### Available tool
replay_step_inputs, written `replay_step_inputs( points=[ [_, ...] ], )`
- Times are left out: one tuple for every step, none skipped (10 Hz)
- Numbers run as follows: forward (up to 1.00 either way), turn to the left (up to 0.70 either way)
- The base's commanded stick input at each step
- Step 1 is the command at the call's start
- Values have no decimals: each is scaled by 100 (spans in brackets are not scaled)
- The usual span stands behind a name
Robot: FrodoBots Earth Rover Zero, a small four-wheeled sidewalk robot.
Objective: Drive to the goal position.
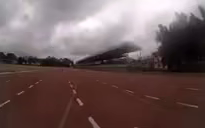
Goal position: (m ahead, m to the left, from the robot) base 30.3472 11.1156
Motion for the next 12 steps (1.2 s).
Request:
replay_step_inputs(
  points=[
    [70,0],
    [70,0],
    [70,0],
    [70,0],
    [70,0],
    [70,0],
    [70,0],
    [70,0],
    [70,0],
    [70,0],
    [70,0],
    [70,0]
  ],
)
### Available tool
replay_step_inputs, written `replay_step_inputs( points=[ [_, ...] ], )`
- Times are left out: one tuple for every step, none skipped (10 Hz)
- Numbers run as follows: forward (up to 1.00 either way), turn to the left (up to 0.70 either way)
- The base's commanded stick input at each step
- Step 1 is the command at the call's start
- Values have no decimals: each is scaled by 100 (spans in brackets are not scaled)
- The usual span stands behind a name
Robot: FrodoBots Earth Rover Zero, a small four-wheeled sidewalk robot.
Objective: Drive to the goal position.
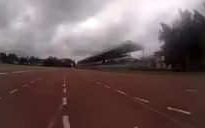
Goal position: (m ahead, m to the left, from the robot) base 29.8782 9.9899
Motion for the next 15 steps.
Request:
replay_step_inputs(
  points=[
    [70,0],
    [70,0],
    [70,0],
    [70,0],
    [70,0],
    [70,0],
    [70,0],
    [70,0],
    [70,0],
    [70,0],
    [70,0],
    [70,0],
    [70,0],
    [70,0],
    [70,0]
  ],
)
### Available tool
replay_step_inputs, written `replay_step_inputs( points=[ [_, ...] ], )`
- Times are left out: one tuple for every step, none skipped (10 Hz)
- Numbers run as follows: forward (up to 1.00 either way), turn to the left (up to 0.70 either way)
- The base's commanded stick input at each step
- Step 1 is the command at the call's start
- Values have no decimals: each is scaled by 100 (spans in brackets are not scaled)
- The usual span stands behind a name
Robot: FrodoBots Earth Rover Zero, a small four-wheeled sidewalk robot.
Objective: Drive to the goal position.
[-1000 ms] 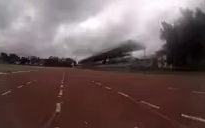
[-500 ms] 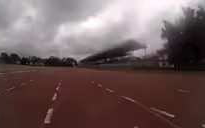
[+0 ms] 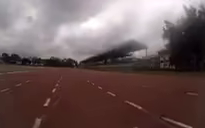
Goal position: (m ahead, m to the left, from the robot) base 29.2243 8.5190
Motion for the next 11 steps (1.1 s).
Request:
replay_step_inputs(
  points=[
    [70,0],
    [70,0],
    [70,0],
    [70,0],
    [70,0],
    [70,0],
    [70,0],
    [70,0],
    [70,0],
    [70,0],
    [70,0]
  ],
)
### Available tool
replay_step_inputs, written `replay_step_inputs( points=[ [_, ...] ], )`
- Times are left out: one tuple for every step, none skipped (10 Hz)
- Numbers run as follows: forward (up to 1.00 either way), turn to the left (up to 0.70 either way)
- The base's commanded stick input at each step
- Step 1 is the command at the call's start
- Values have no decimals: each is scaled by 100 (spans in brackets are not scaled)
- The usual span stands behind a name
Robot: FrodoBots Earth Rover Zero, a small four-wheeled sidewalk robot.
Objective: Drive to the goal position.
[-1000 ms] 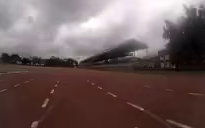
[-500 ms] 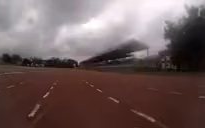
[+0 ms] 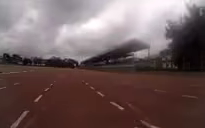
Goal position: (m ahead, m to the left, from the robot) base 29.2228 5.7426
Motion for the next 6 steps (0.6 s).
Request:
replay_step_inputs(
  points=[
    [70,0],
    [70,0],
    [70,0],
    [70,0],
    [70,0],
    [70,0]
  ],
)
